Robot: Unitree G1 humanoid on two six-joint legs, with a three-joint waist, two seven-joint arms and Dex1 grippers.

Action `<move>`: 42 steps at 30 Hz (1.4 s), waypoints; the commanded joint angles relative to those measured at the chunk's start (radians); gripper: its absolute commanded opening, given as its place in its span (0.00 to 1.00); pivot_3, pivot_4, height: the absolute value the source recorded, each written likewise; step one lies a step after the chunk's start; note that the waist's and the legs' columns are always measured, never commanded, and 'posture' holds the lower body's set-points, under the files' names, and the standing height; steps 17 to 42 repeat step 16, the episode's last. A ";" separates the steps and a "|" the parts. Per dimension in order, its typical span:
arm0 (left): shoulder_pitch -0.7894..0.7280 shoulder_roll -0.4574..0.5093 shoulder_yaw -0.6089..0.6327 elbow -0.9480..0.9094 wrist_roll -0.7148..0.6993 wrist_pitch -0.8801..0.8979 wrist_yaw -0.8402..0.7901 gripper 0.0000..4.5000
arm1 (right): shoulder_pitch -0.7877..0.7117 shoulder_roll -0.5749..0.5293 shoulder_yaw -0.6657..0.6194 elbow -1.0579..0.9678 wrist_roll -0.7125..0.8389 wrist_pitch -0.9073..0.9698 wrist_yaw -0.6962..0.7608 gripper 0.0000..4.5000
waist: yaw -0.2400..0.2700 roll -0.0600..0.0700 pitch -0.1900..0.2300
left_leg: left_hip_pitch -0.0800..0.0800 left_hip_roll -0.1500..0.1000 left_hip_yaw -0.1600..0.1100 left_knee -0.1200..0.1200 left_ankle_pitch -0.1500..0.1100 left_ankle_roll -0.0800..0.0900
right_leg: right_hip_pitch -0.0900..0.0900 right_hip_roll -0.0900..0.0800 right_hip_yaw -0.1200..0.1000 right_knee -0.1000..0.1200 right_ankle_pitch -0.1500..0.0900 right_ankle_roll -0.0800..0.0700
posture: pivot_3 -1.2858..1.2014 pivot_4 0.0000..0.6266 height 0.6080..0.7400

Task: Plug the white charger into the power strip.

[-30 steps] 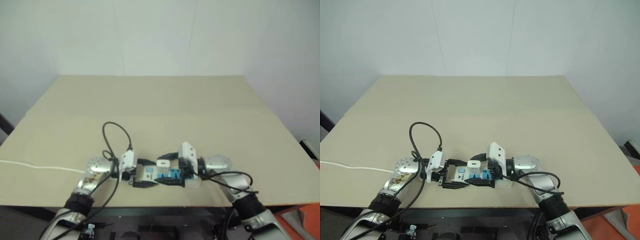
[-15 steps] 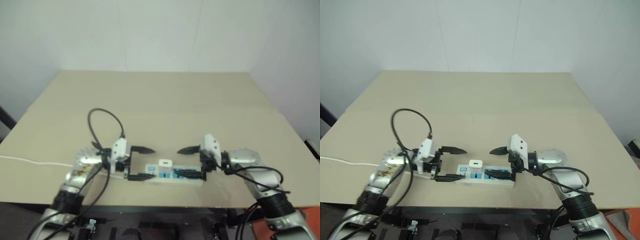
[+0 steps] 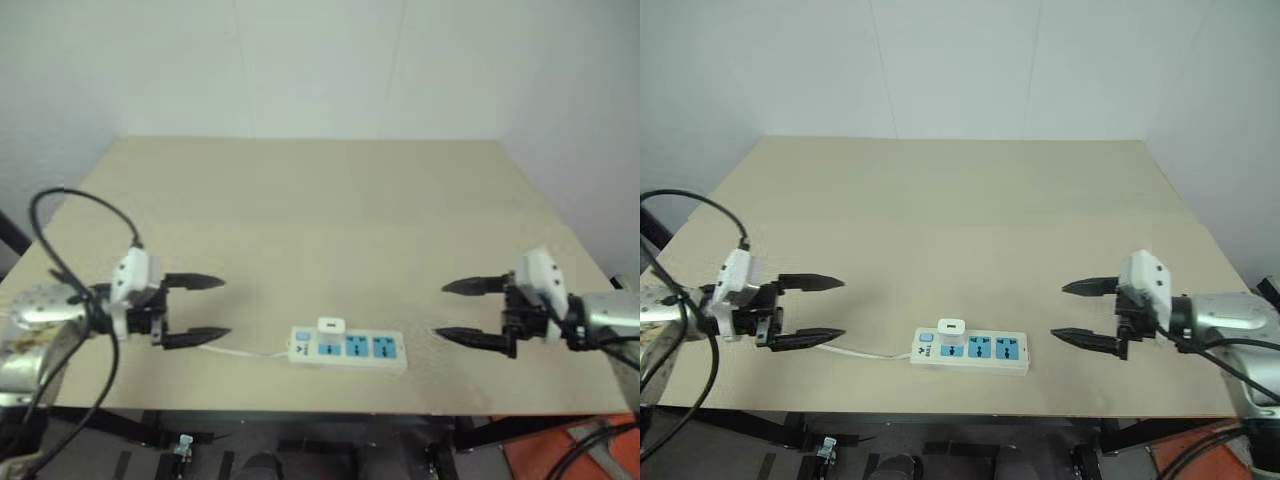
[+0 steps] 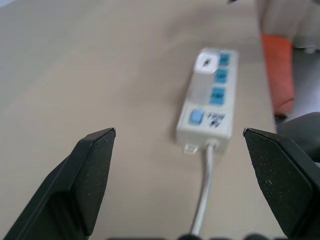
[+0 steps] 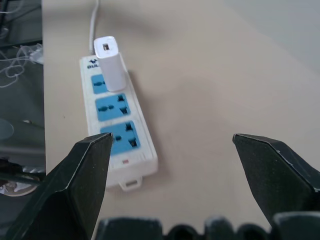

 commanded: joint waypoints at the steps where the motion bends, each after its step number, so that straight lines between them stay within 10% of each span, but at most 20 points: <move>1: 0.046 0.009 0.040 -0.022 0.002 -0.012 0.015 0.99 | 0.022 -0.018 -0.048 -0.026 0.025 -0.003 0.009 1.00 | 0.000 0.000 0.000 | 0.000 0.000 0.000 0.000 0.000 0.000 | 0.000 0.000 0.000 0.000 0.000 0.000 | 0.52 0.24 1.00; 42: 0.042 -0.038 -0.032 -0.035 0.008 -0.012 0.041 0.99 | 0.044 -0.007 -0.022 -0.067 0.007 0.000 -0.022 1.00 | 0.001 0.000 0.000 | 0.000 0.001 0.001 0.000 0.000 0.000 | 0.000 0.000 0.000 0.000 0.000 0.000 | 0.52 0.24 1.00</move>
